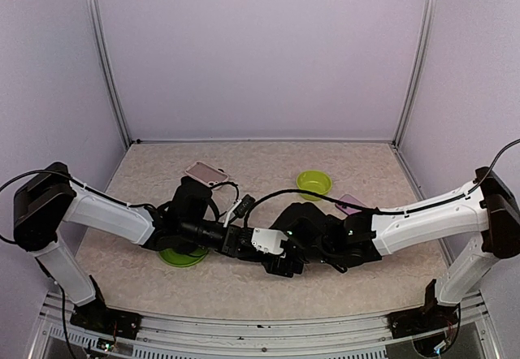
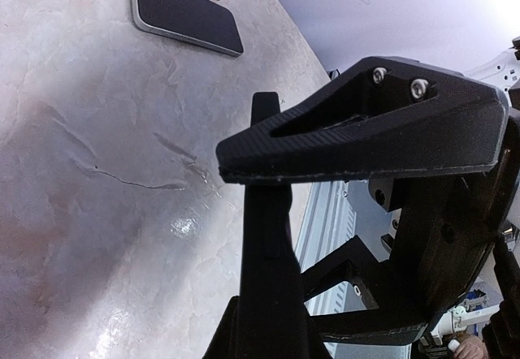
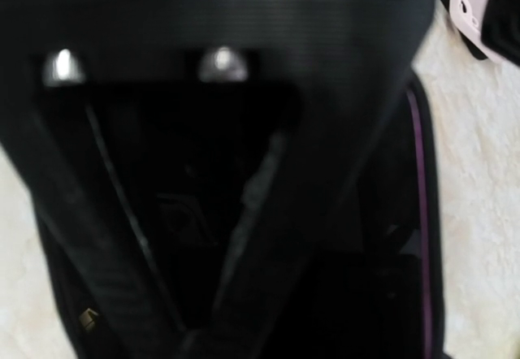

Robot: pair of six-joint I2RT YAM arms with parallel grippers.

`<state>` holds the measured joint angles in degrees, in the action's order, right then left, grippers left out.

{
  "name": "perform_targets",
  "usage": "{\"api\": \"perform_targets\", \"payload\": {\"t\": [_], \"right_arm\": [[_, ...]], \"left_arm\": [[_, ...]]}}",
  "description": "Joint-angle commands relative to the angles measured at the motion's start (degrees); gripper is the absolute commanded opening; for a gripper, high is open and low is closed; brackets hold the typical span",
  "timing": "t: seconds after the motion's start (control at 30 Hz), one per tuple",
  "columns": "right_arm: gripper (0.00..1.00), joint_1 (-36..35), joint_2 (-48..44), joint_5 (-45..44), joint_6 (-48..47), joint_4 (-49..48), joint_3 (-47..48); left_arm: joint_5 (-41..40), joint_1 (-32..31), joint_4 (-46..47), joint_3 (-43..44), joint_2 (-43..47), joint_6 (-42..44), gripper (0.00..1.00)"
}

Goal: Put the phone into the phone case
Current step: Pass from the left arm to the right, then place the phone with the phone case at the center of the board.

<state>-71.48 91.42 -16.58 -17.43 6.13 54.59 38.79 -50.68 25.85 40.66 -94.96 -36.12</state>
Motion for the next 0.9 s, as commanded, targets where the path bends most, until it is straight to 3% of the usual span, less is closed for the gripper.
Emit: {"api": "perform_targets", "payload": {"t": [0.0,0.4,0.63,0.87], "right_arm": [[0.68,-0.7,-0.3,-1.4,1.2,-0.7,1.0],[0.62,-0.6,-4.6,-4.6,2.8,-2.5,-1.5],[0.61,-0.3,-5.9,-6.0,4.5,-2.9,-2.6],[0.61,1.0,-8.3,-6.8,6.7,-3.1,-3.8]], "left_arm": [[1.3,-0.1,4.8,1.1,1.6,-0.3,0.07],[0.4,0.7,6.8,-1.5,5.8,-1.2,0.32],[-0.3,1.2,7.5,-3.2,8.6,-1.4,0.58],[-2.0,3.0,5.8,-5.2,12.7,-0.4,0.61]]}}
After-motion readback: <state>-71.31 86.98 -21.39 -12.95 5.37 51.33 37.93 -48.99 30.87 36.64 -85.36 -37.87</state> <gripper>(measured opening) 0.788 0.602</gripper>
